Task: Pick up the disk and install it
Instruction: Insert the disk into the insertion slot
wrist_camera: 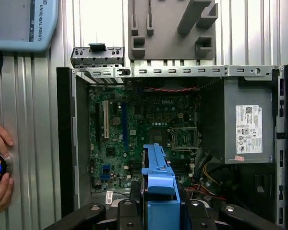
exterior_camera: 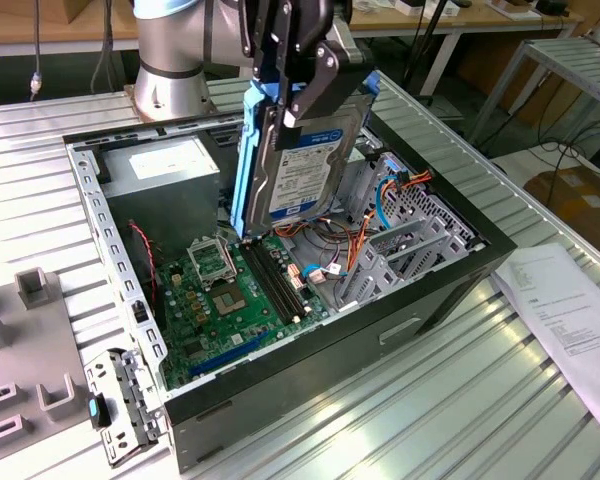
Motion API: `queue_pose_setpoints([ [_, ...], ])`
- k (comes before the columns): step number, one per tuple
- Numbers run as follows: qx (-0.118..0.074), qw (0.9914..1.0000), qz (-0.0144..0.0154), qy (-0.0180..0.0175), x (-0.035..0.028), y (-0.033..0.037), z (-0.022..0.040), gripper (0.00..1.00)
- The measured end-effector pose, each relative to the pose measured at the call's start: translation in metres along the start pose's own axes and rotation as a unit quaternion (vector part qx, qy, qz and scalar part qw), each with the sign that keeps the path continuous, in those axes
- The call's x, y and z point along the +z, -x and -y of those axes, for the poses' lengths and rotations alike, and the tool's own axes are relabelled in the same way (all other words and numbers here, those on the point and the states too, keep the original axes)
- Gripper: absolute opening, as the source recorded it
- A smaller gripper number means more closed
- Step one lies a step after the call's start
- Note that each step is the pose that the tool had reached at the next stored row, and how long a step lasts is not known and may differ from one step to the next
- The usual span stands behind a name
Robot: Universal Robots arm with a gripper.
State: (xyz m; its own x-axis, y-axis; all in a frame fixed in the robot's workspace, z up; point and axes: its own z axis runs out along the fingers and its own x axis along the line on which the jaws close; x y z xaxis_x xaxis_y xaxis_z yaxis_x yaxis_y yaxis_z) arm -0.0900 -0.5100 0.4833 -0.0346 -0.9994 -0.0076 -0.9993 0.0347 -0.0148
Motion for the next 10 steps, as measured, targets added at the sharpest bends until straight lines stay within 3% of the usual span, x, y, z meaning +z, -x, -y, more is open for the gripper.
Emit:
queue_pose_setpoints([
  [3, 0.0, 1.0, 0.0001, 0.0, 0.0009, -0.0003, 0.011, 0.37],
  [10, 0.0, 1.0, 0.0, 0.0, 0.0009, -0.0003, 0.0122, 0.37],
])
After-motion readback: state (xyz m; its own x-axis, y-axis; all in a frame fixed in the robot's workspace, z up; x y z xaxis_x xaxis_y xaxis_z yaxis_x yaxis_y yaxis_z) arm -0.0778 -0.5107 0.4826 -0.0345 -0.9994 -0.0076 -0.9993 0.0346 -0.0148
